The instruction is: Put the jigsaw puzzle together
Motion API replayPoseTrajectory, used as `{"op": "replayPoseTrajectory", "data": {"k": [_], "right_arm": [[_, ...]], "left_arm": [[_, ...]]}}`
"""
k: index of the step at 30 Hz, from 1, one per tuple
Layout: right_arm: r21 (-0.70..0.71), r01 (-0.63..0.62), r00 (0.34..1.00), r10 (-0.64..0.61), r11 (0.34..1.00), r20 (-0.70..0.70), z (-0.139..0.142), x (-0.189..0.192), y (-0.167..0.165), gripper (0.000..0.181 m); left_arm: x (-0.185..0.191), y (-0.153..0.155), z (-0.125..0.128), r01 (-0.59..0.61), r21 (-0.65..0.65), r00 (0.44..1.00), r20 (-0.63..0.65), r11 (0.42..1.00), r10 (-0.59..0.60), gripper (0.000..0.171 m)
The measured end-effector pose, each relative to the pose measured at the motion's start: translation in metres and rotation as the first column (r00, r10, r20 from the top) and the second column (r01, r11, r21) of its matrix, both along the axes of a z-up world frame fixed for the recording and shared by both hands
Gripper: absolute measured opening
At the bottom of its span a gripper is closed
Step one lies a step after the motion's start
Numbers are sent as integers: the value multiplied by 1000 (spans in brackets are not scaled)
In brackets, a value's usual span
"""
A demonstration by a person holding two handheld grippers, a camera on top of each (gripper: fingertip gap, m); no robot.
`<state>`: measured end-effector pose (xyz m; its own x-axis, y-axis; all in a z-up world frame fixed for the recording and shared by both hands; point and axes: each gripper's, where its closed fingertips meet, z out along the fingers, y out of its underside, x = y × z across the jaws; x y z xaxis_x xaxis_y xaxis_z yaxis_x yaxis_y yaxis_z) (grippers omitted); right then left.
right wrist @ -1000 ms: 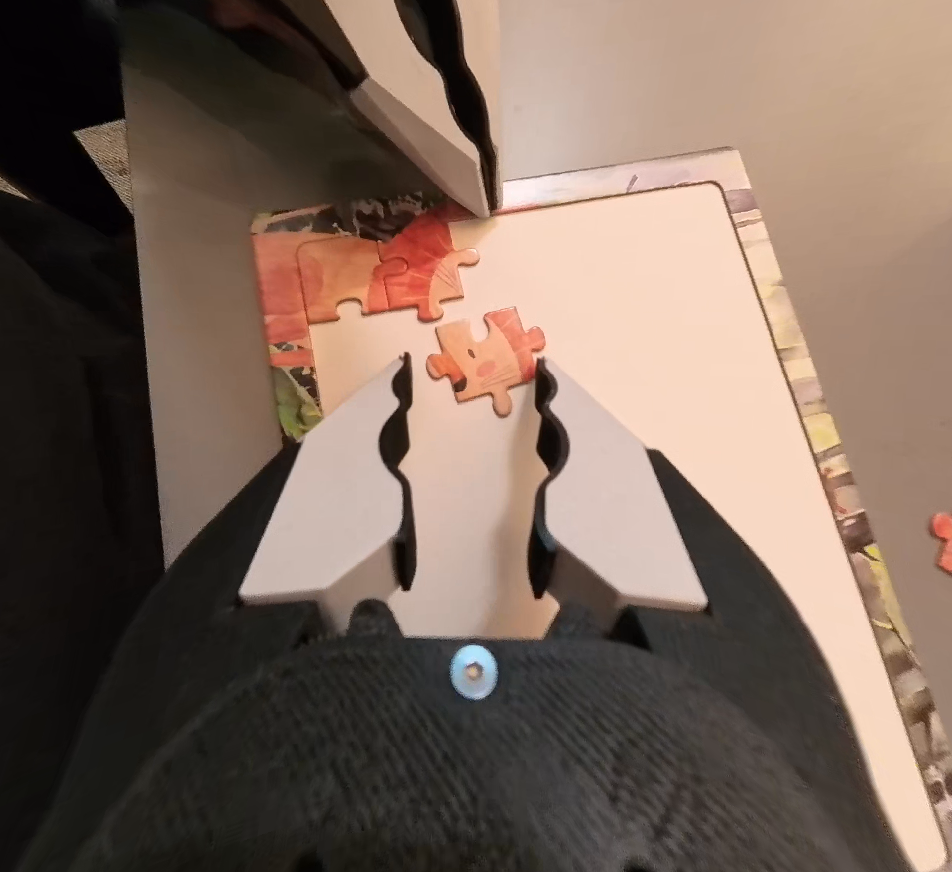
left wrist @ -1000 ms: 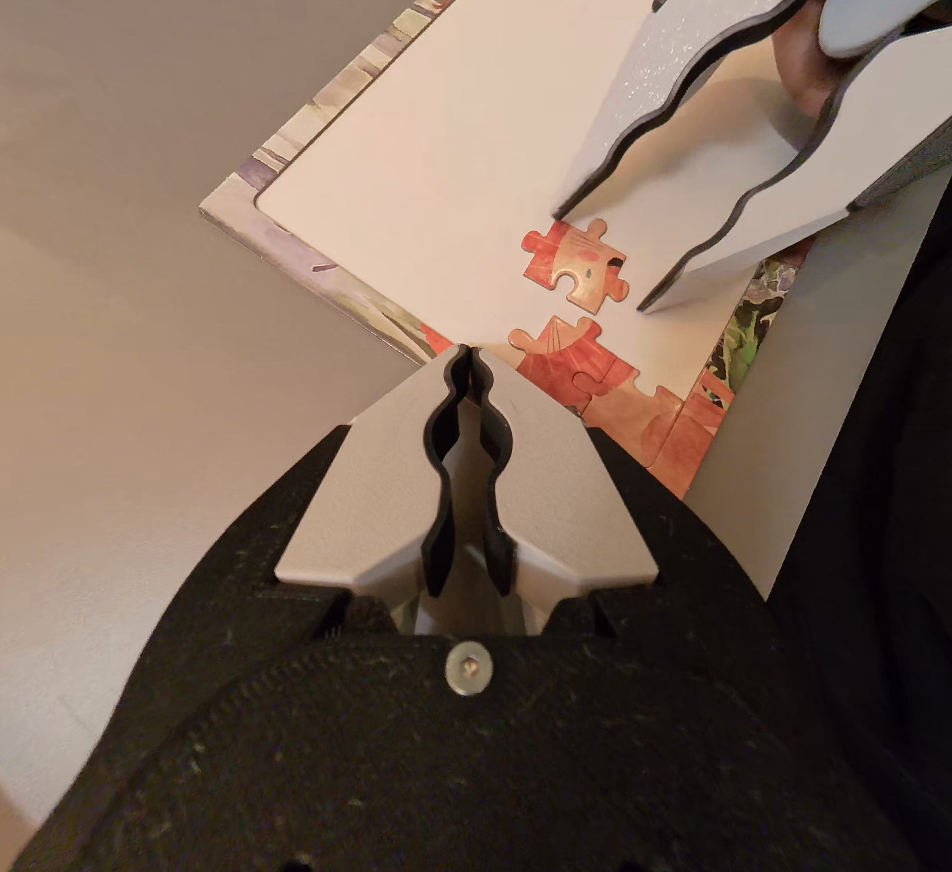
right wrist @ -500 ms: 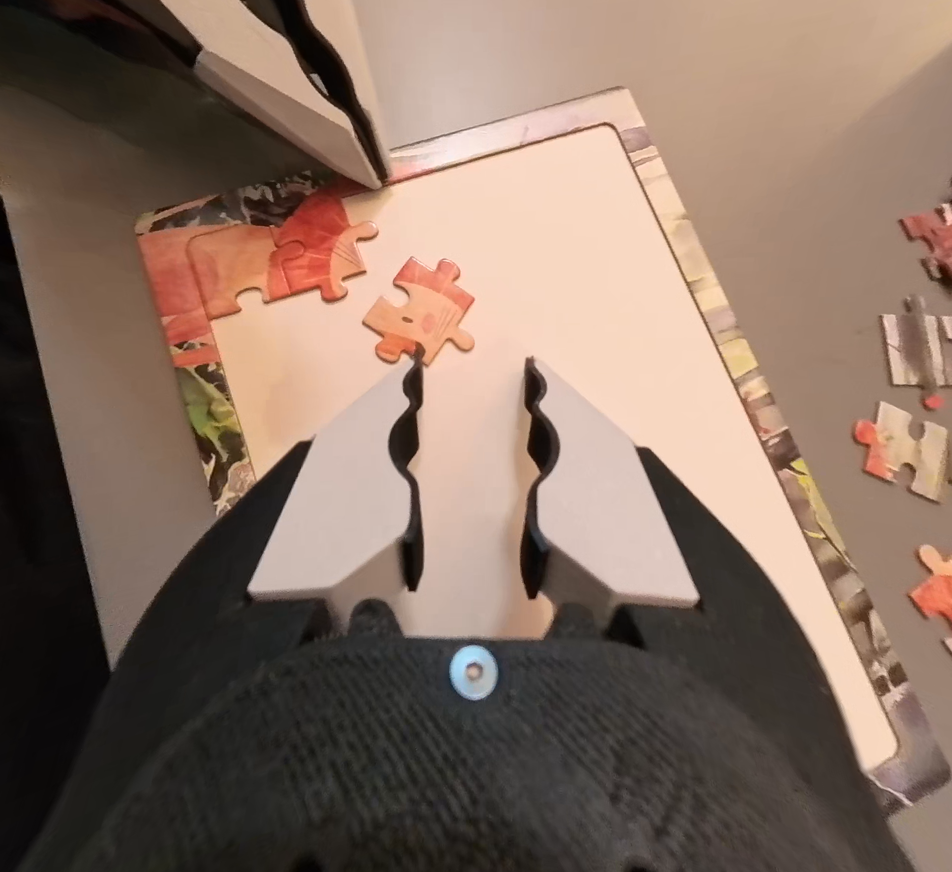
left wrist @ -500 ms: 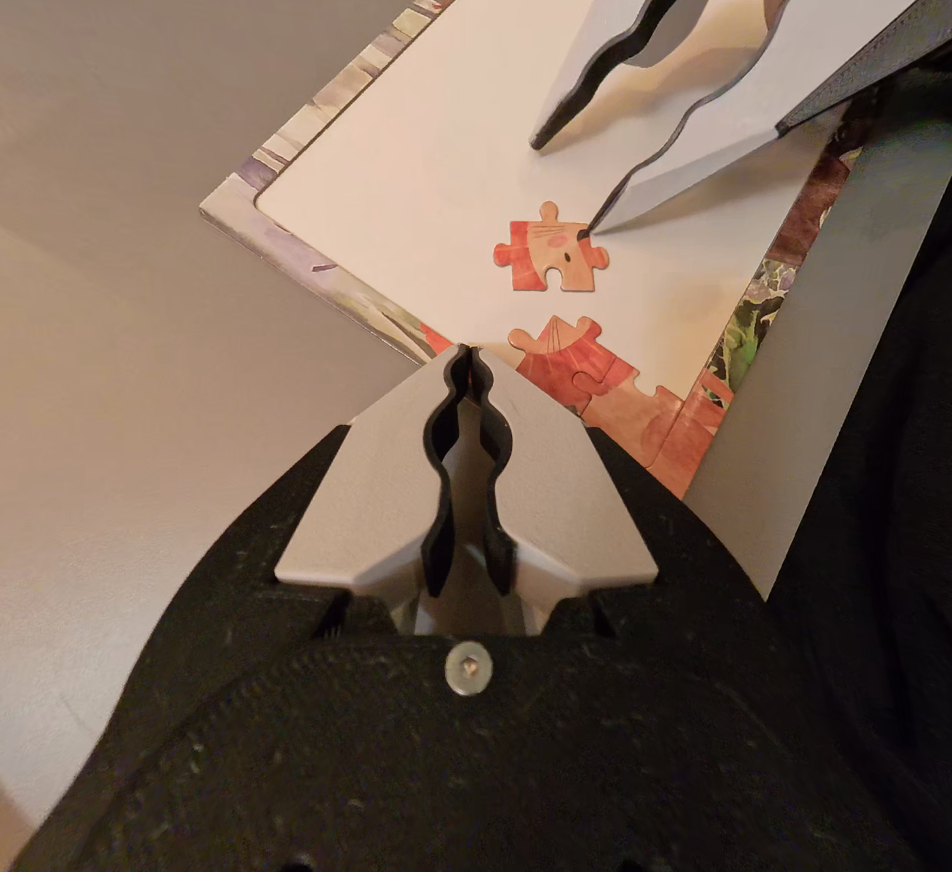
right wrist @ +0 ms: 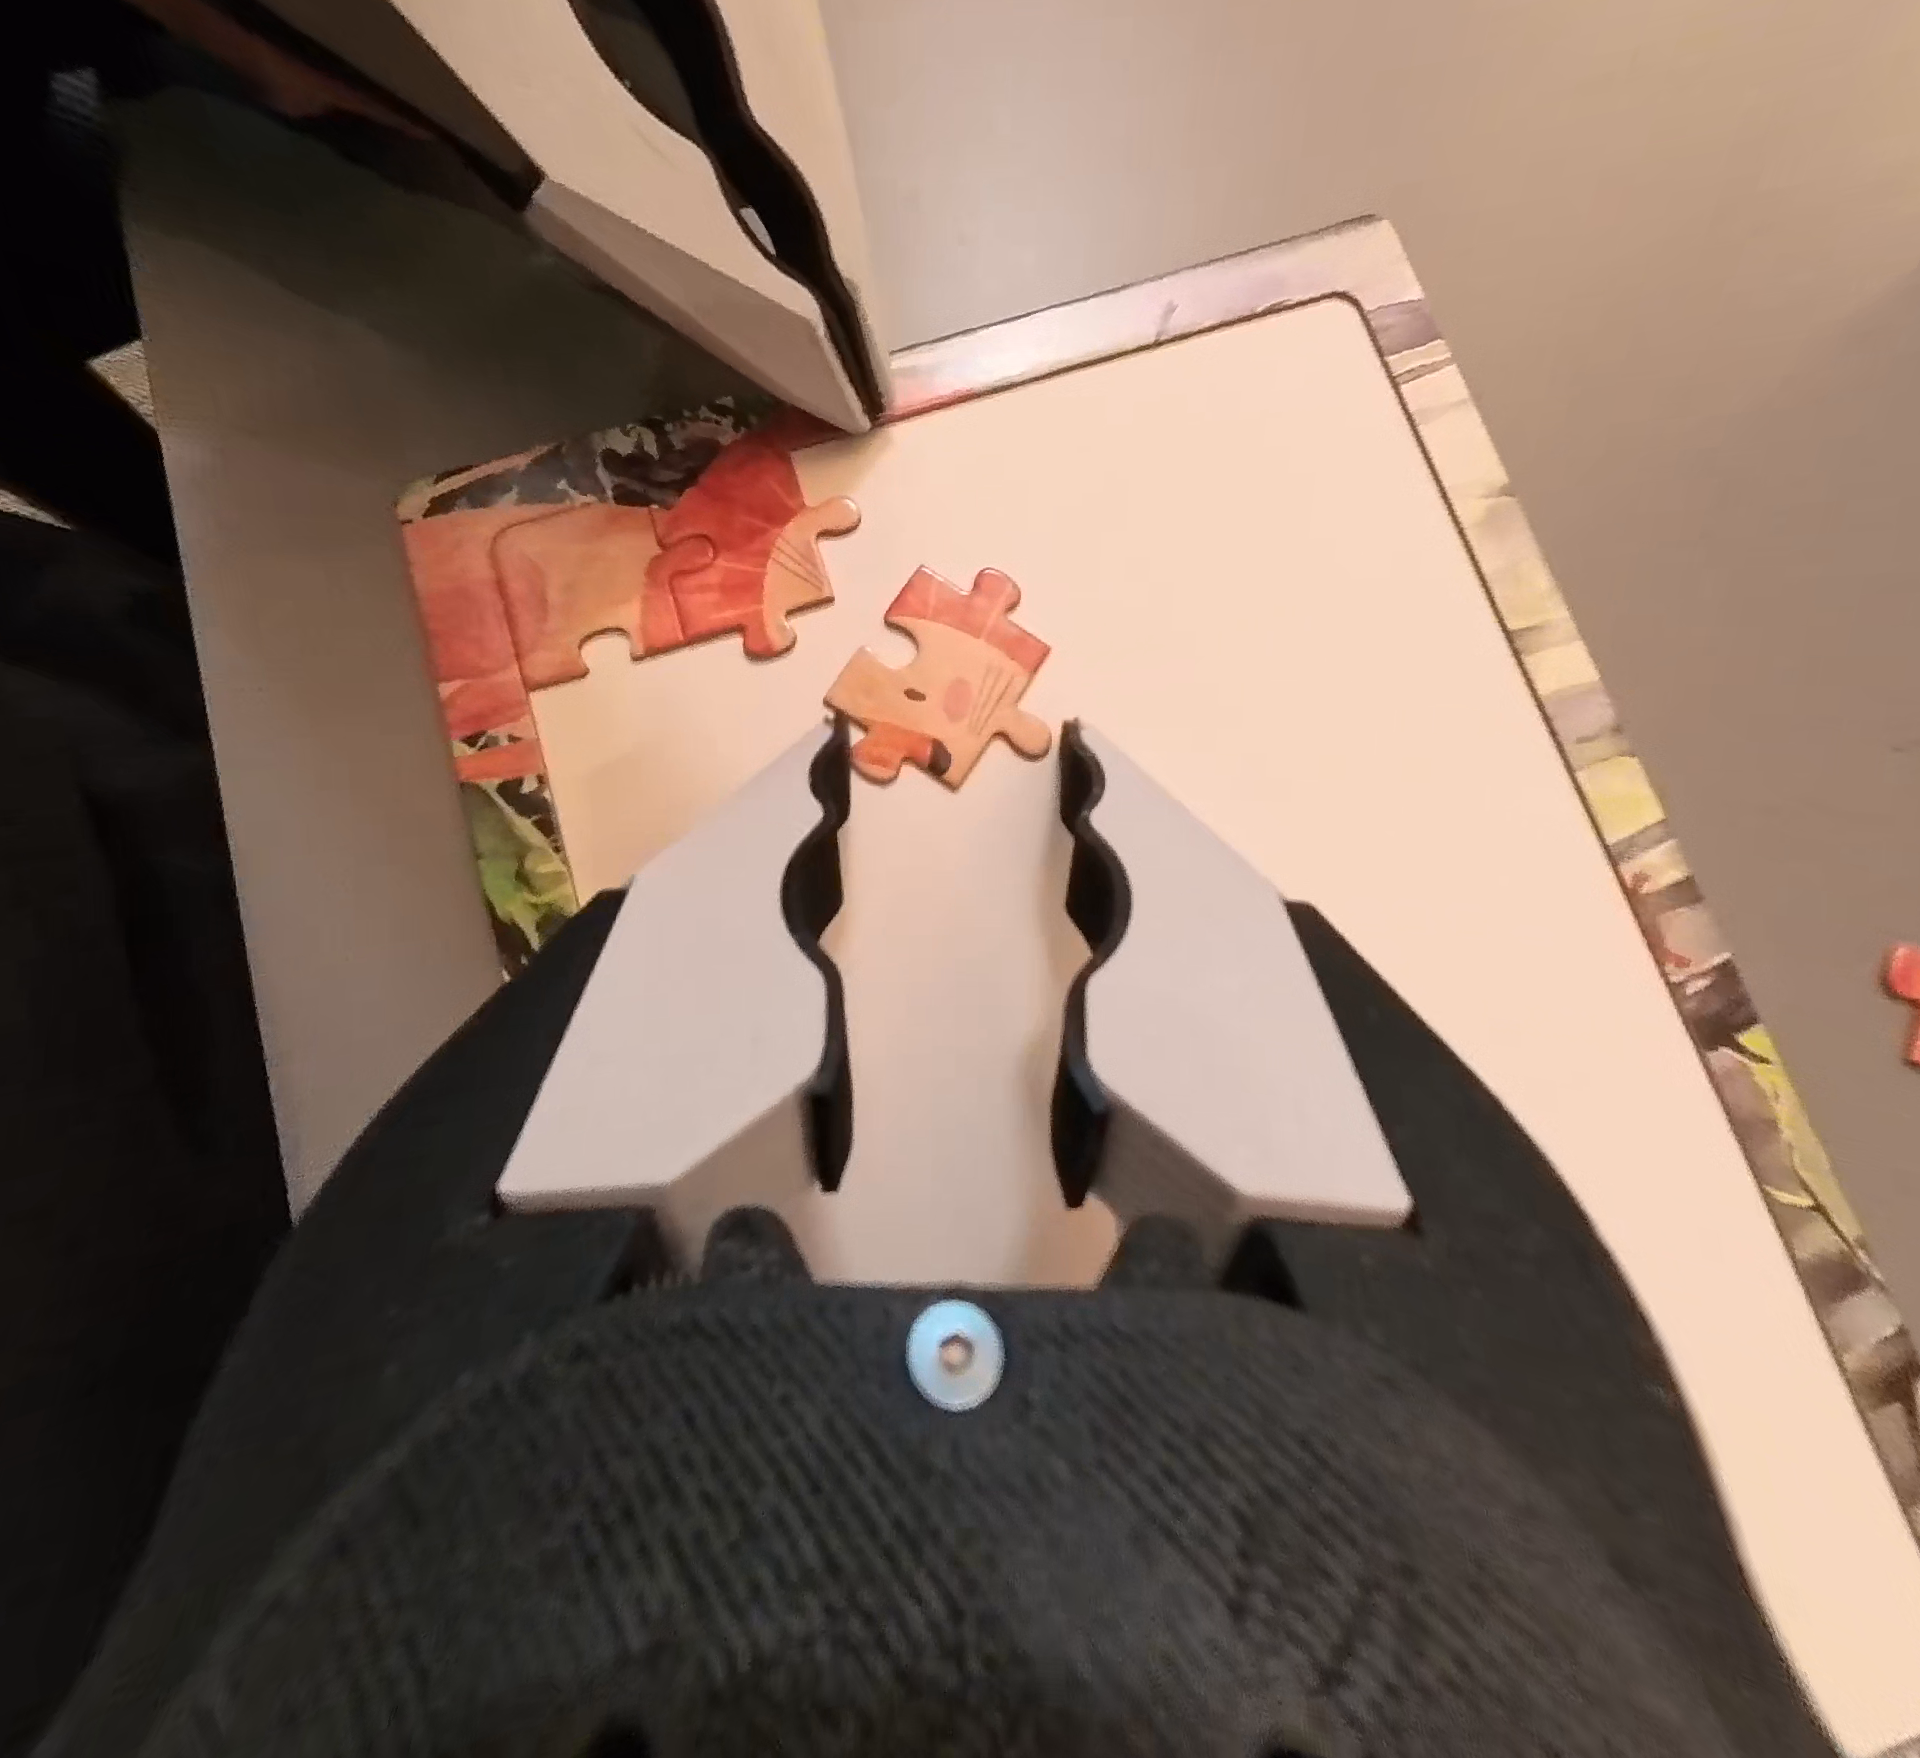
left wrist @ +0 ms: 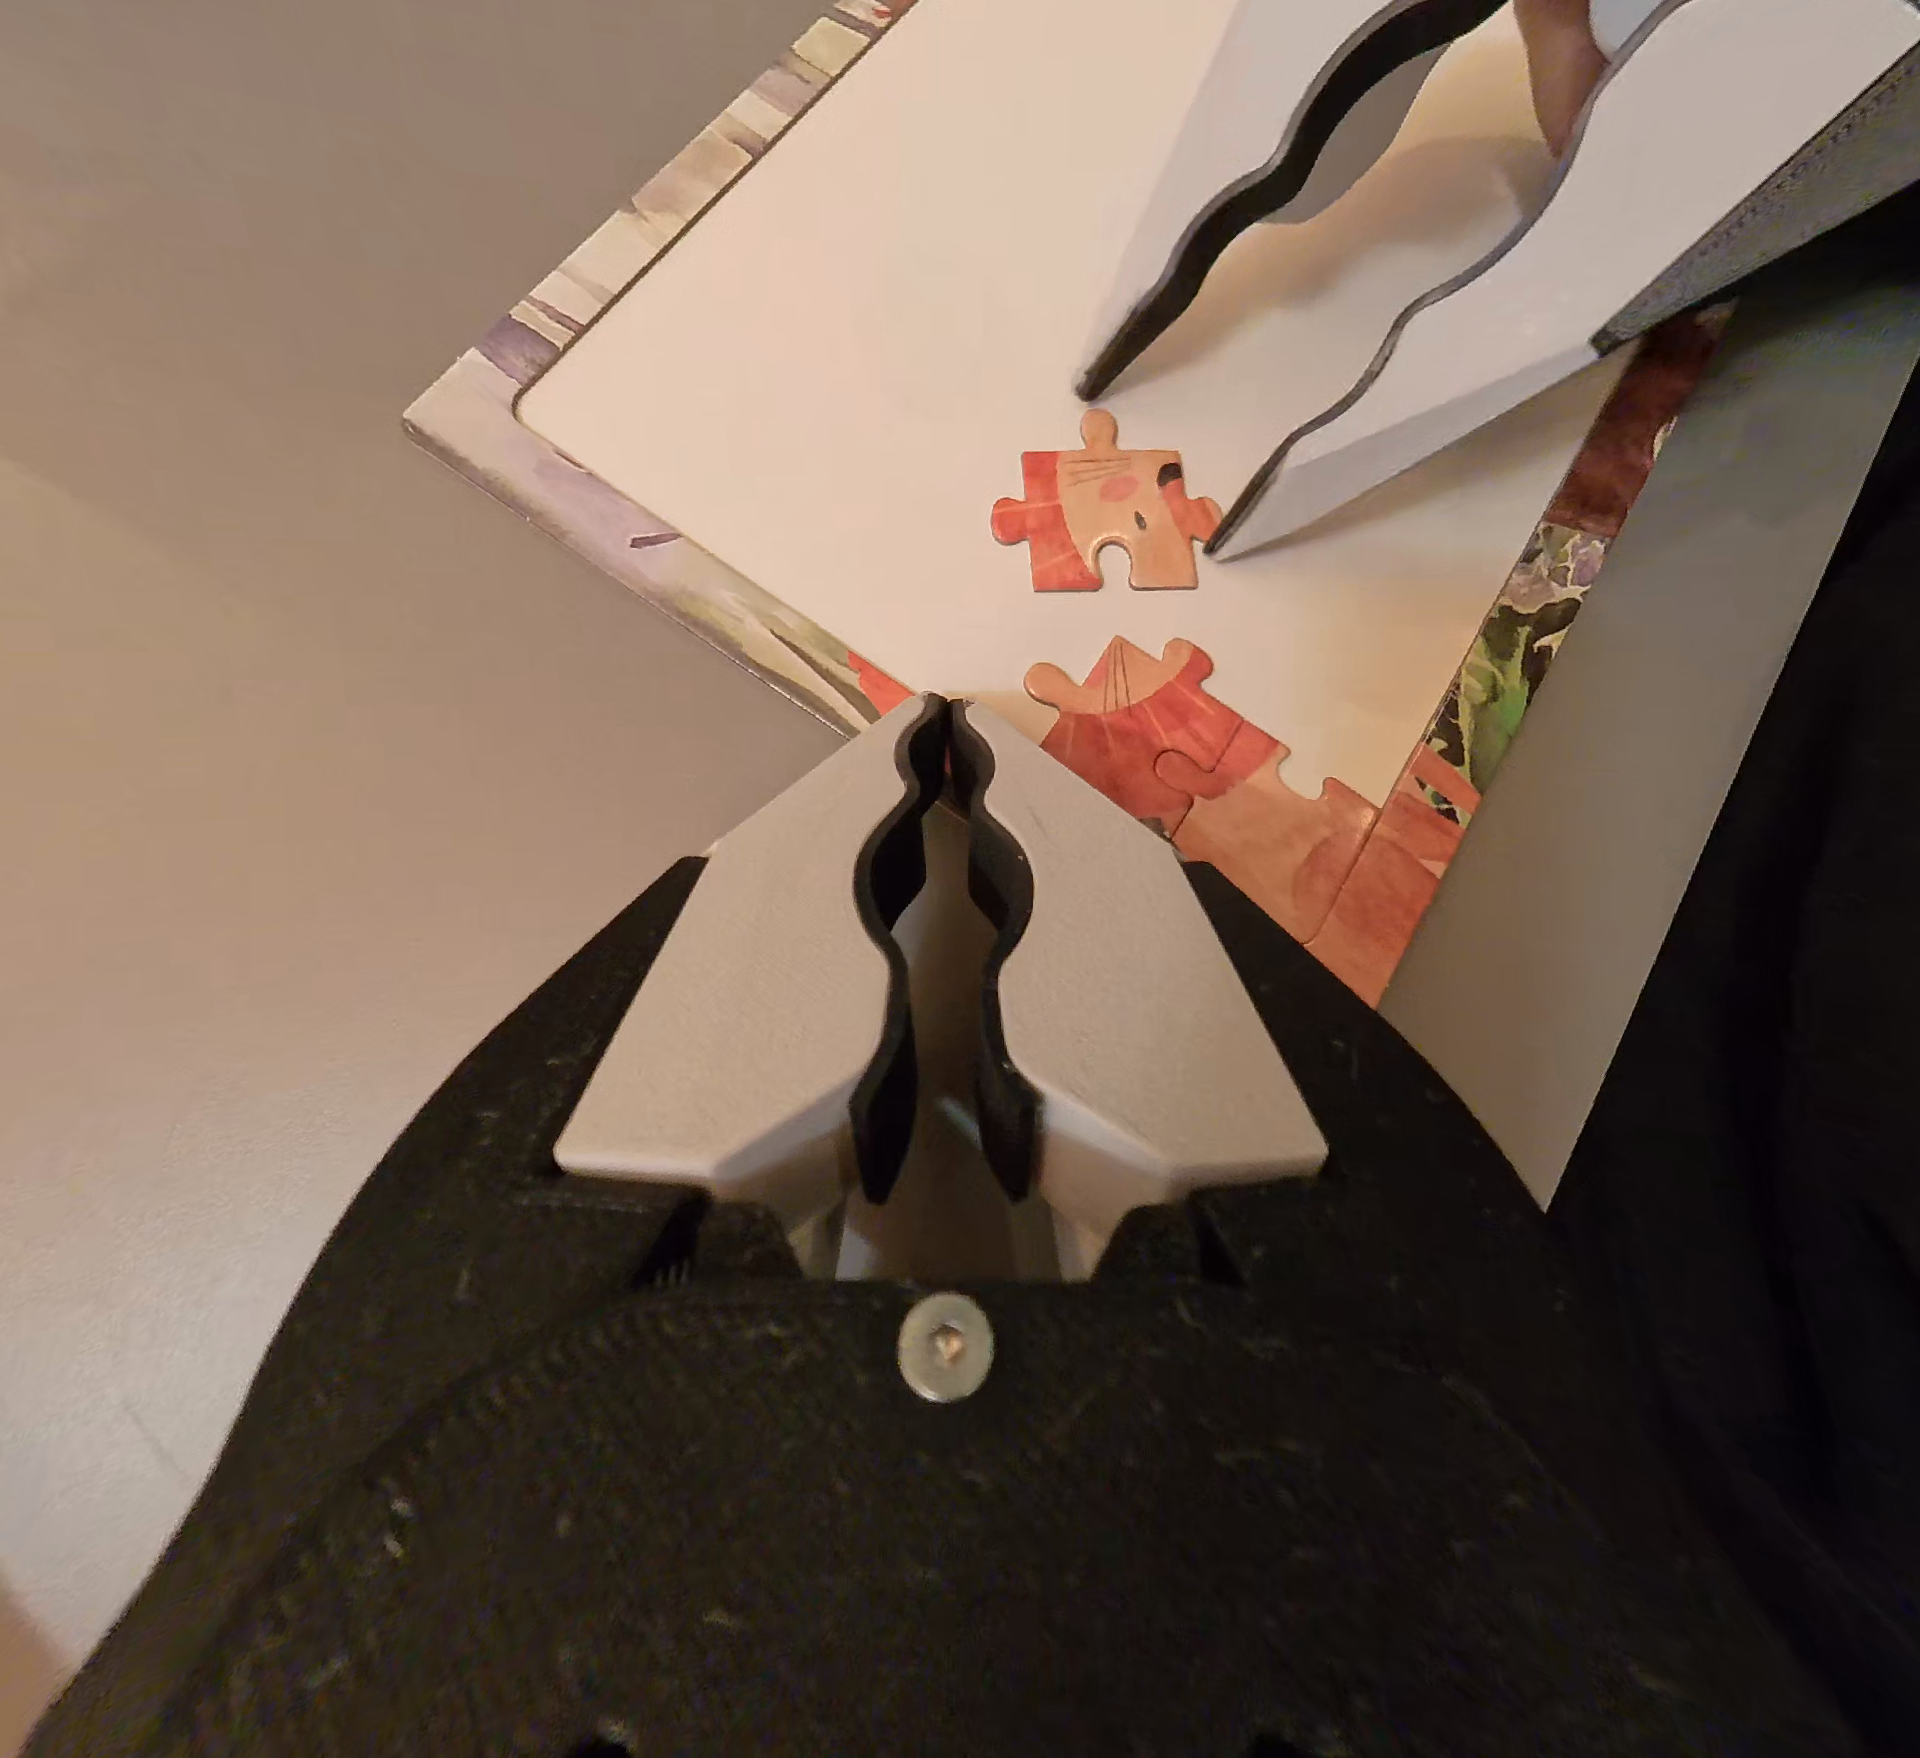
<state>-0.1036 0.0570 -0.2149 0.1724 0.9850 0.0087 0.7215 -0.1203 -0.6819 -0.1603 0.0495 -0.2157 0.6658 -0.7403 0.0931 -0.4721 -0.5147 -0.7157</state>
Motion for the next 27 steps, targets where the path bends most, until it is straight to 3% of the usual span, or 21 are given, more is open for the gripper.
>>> {"op": "replayPoseTrajectory", "data": {"k": [17, 21, 27], "right_arm": [[6, -211, 974, 210, 977, 82, 0, -18, 7, 33], [78, -158, 984, 151, 984, 94, 9, -13, 26, 29], [-9, -129, 990, 130, 992, 61, 6, -8, 19, 32]], "left_arm": [[0, 0, 0, -2, -8, 1000, 9, 1000, 2, 0], [0, 0, 0, -2, -10, 1000, 11, 1000, 2, 0], [0, 0, 0, -2, -20, 1000, 21, 1000, 2, 0]]}}
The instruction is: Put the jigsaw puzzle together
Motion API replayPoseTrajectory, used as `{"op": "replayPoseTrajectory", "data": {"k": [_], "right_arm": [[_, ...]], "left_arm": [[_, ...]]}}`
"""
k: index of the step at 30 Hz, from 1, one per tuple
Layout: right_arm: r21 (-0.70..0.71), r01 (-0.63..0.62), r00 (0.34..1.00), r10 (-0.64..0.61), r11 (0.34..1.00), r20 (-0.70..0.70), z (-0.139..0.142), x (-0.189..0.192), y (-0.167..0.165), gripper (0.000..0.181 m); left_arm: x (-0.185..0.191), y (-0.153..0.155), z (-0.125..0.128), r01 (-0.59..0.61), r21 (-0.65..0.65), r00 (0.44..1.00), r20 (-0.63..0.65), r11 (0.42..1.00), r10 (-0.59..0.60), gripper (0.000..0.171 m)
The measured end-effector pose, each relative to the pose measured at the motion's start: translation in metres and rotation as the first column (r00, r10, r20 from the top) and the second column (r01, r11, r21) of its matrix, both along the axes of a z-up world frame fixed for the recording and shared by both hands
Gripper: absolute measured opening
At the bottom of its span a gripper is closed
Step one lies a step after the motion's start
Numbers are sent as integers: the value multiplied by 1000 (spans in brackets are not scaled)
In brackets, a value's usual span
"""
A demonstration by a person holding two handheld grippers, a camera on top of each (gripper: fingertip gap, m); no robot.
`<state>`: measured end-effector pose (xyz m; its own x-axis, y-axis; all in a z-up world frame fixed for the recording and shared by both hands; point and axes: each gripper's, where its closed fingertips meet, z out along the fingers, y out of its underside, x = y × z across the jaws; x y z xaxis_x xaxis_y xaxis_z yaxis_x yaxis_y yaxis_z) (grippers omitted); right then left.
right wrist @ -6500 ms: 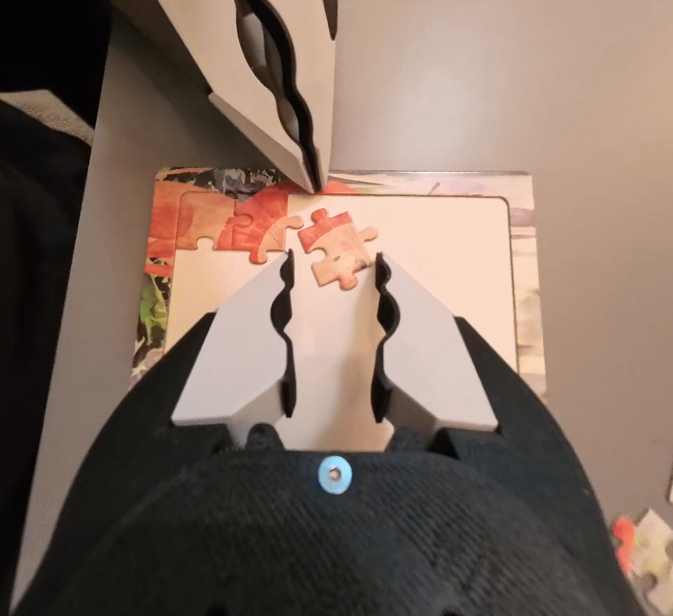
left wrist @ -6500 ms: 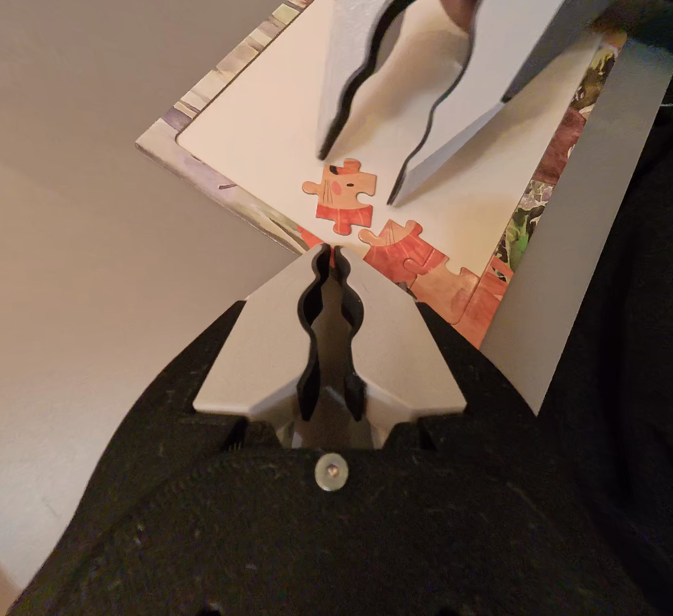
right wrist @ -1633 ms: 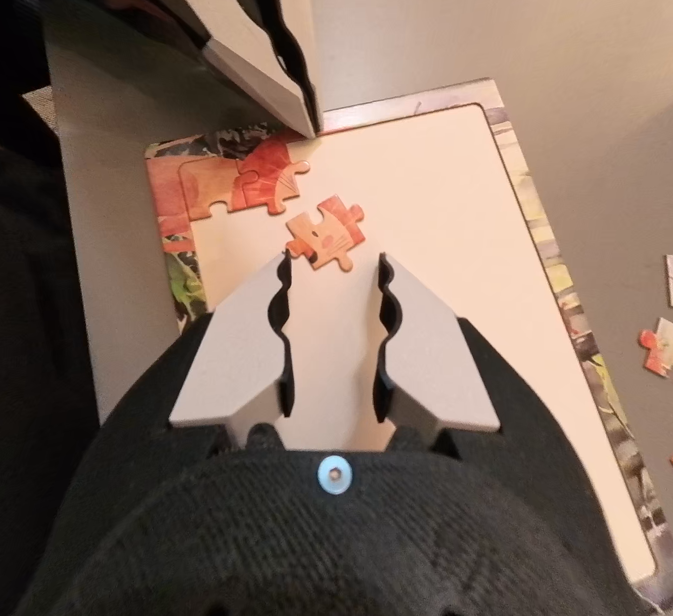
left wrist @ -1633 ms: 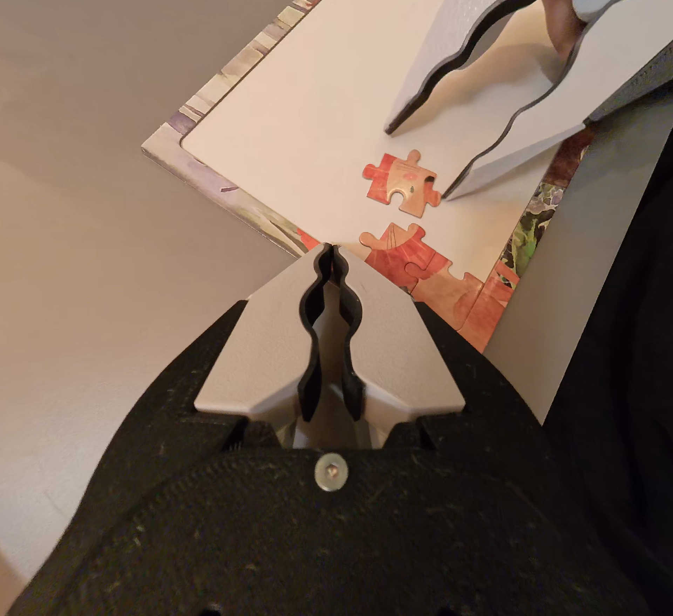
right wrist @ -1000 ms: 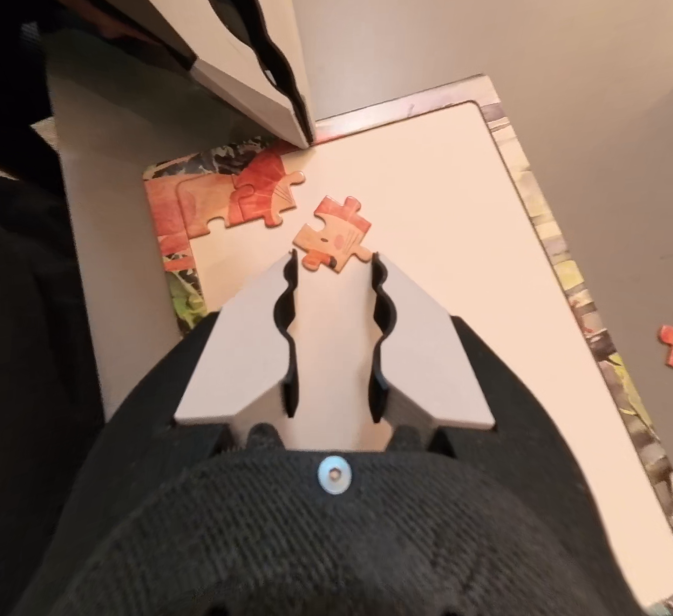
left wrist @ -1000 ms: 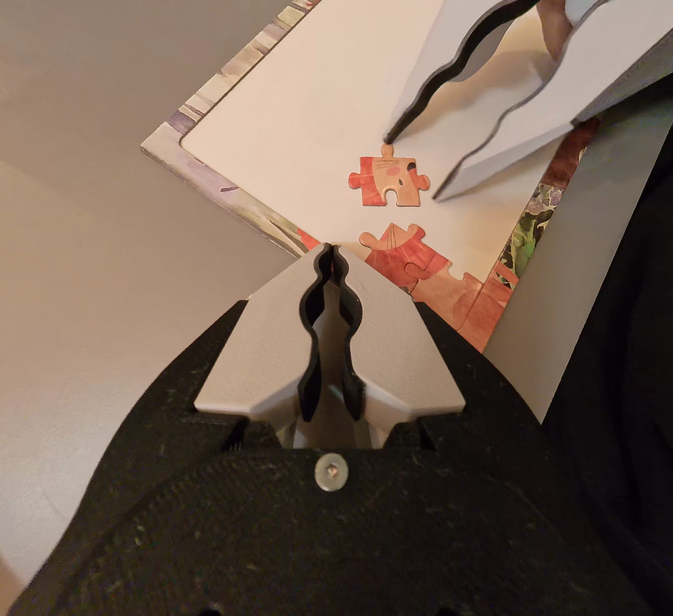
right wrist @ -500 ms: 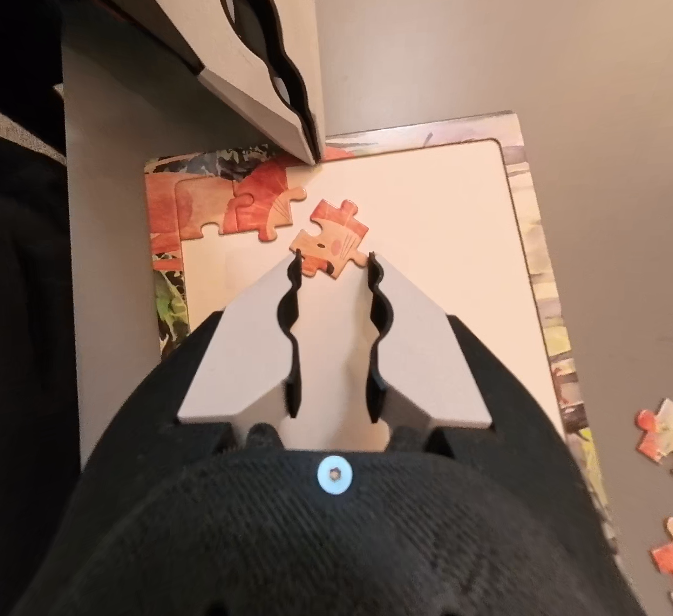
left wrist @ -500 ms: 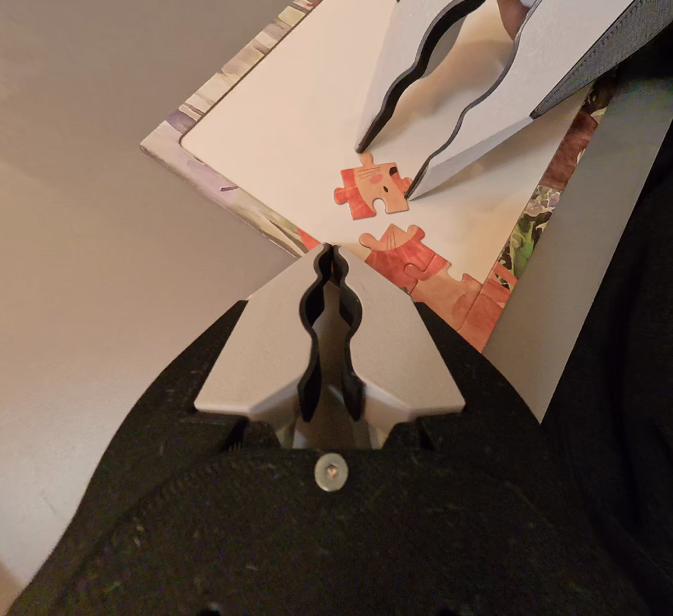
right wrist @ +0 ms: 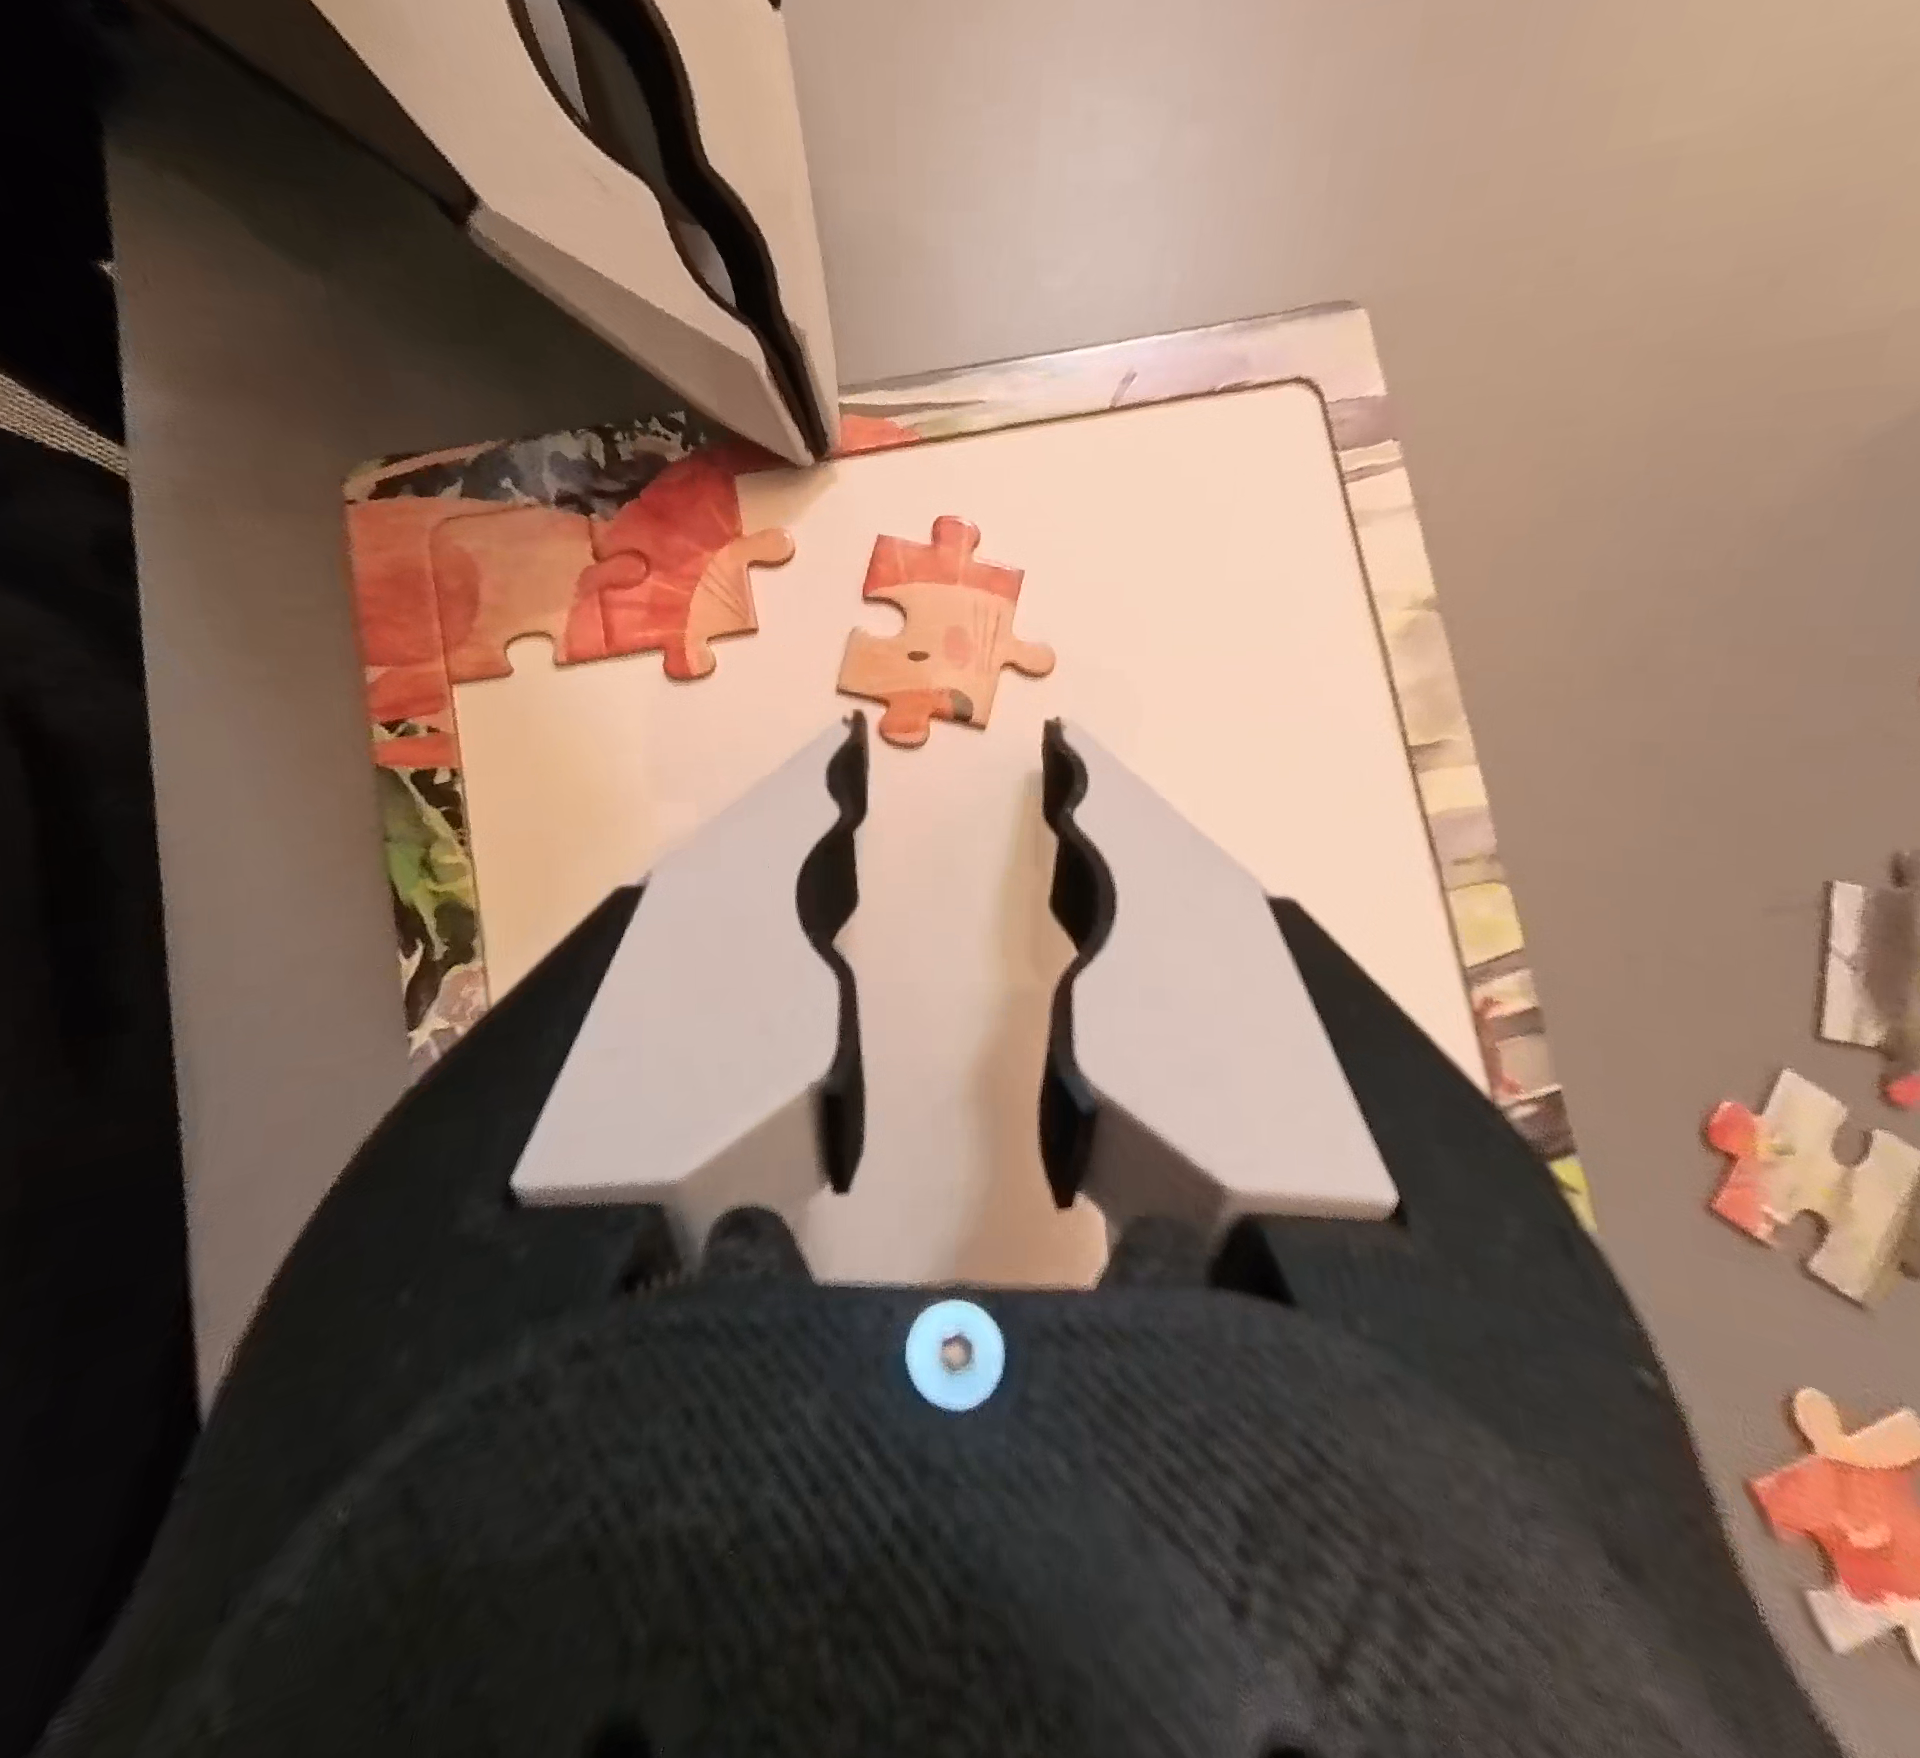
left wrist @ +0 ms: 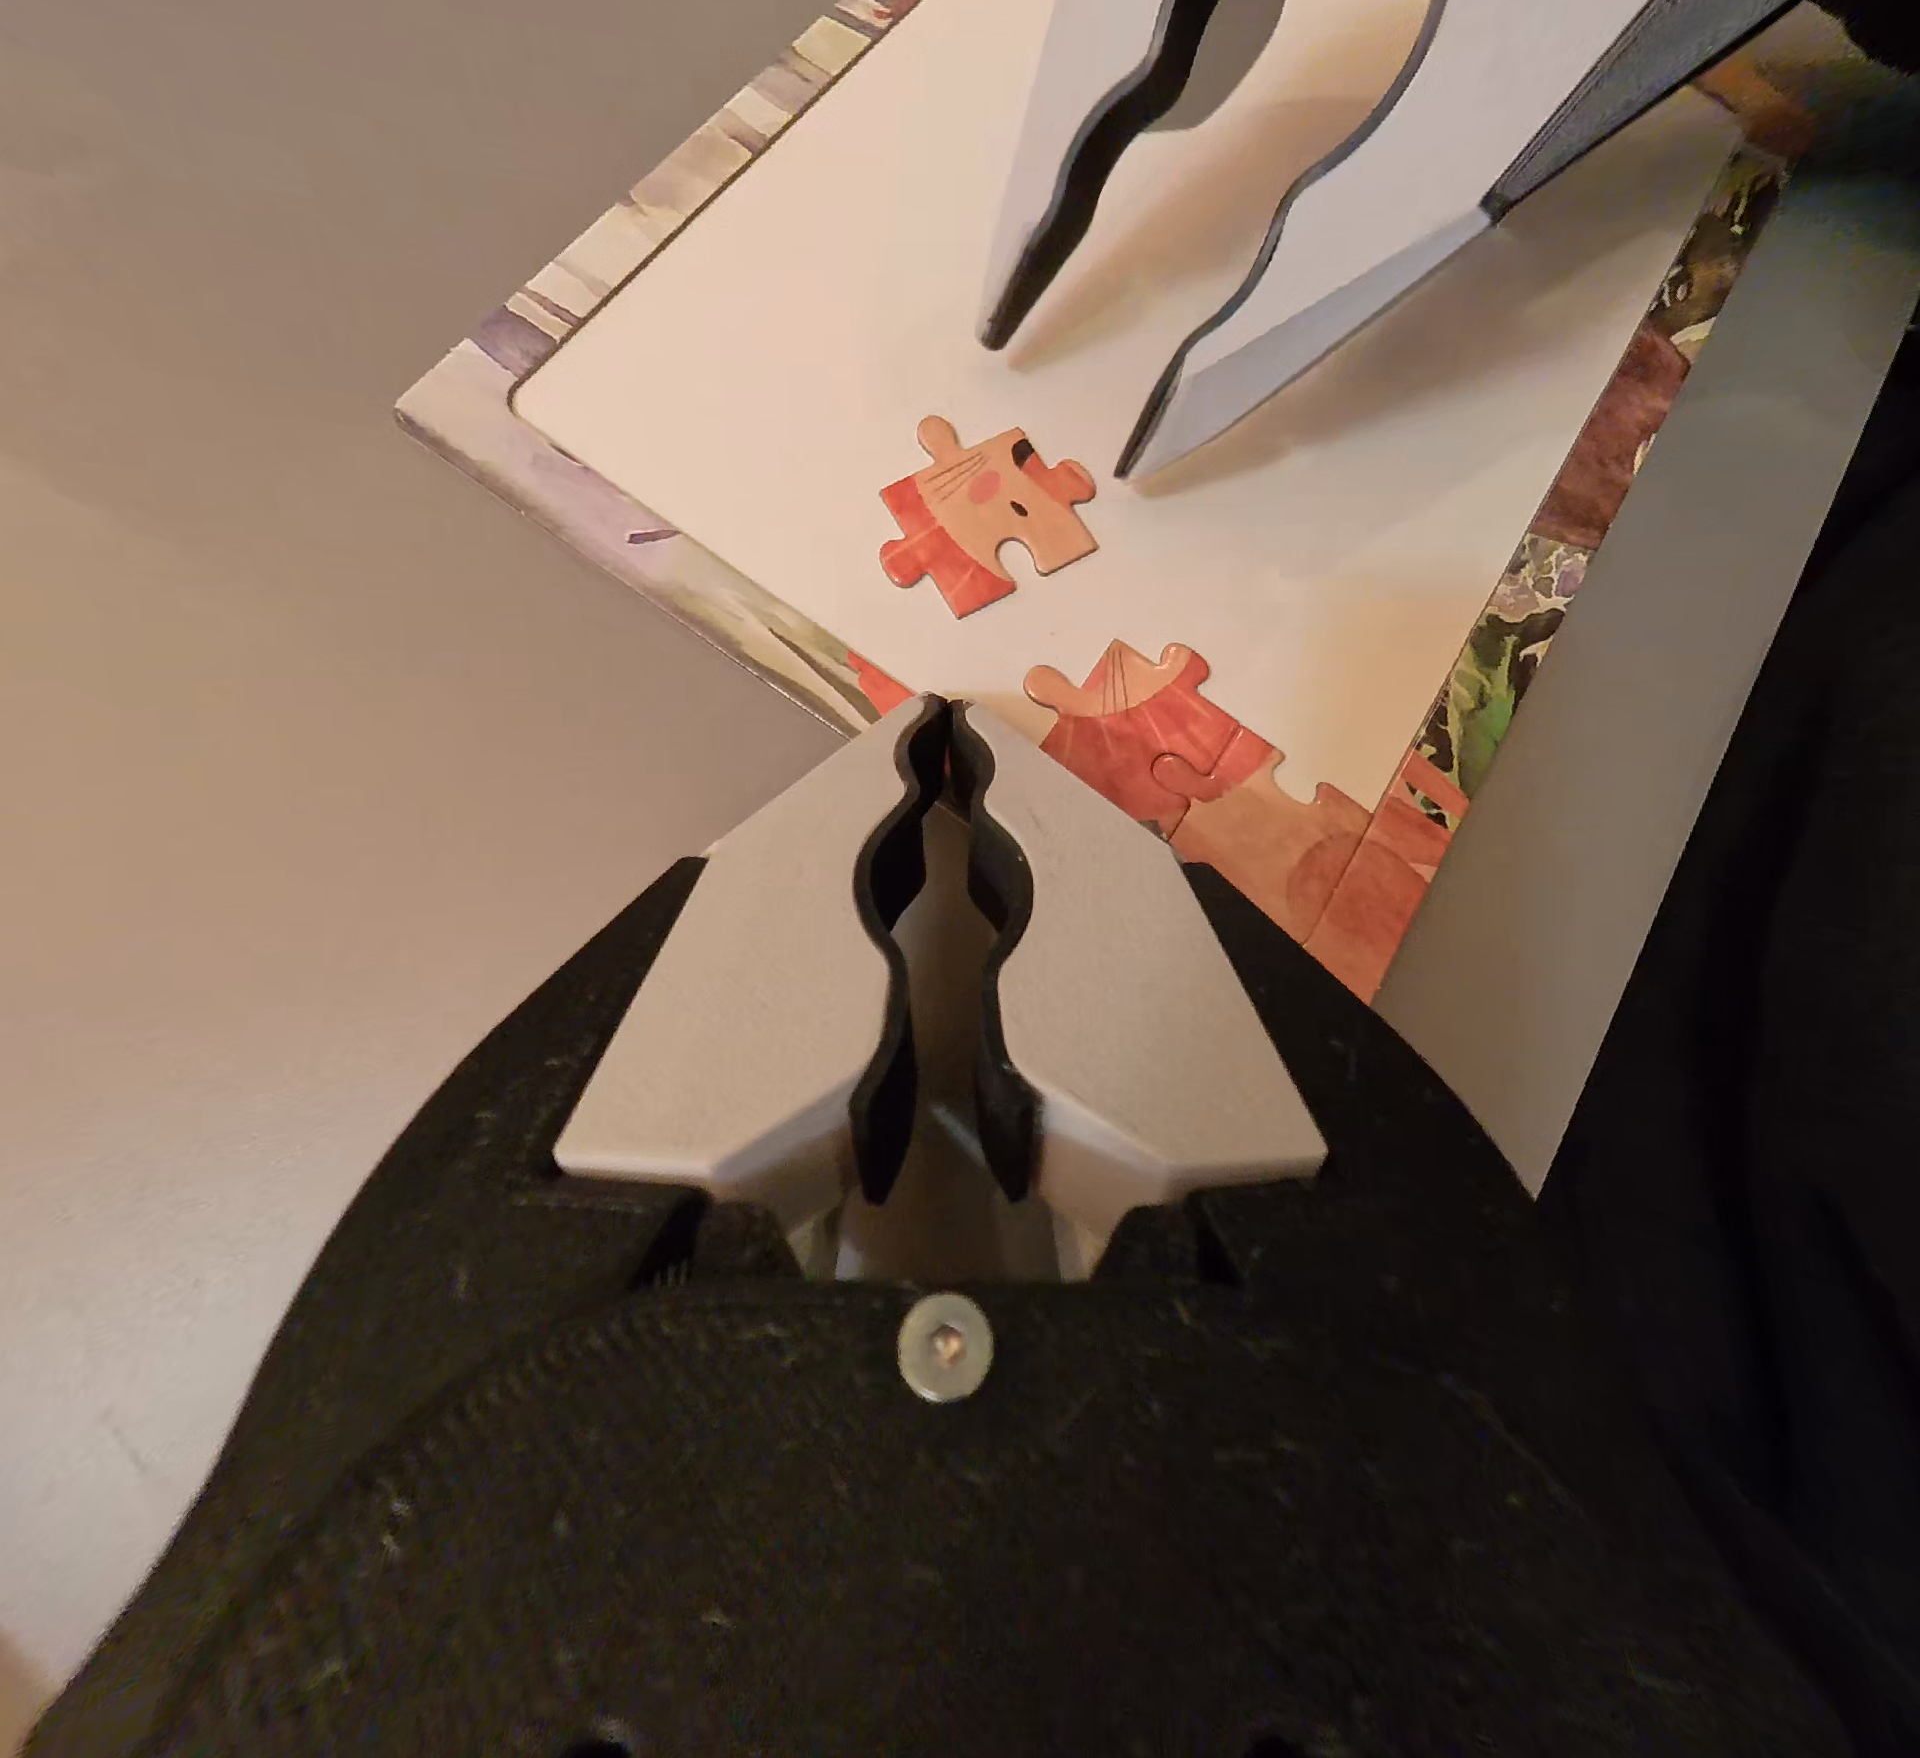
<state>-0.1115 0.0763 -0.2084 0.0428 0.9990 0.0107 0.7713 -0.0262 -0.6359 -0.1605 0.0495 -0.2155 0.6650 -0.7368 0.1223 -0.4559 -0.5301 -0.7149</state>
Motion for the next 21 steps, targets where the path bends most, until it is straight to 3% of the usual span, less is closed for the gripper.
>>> {"op": "replayPoseTrajectory", "data": {"k": [7, 21], "right_arm": [[-1, -16, 1000, 16, 1000, 5, -7, -6, -6, 19], [-49, -10, 999, 8, 999, -35, 3, -7, -8, 18]], "left_arm": [[0, 0, 0, -1, 1, 1000, -1, 1000, 1, 0], [0, 0, 0, -1, 7, 1000, -6, 1000, 1, 0]]}}
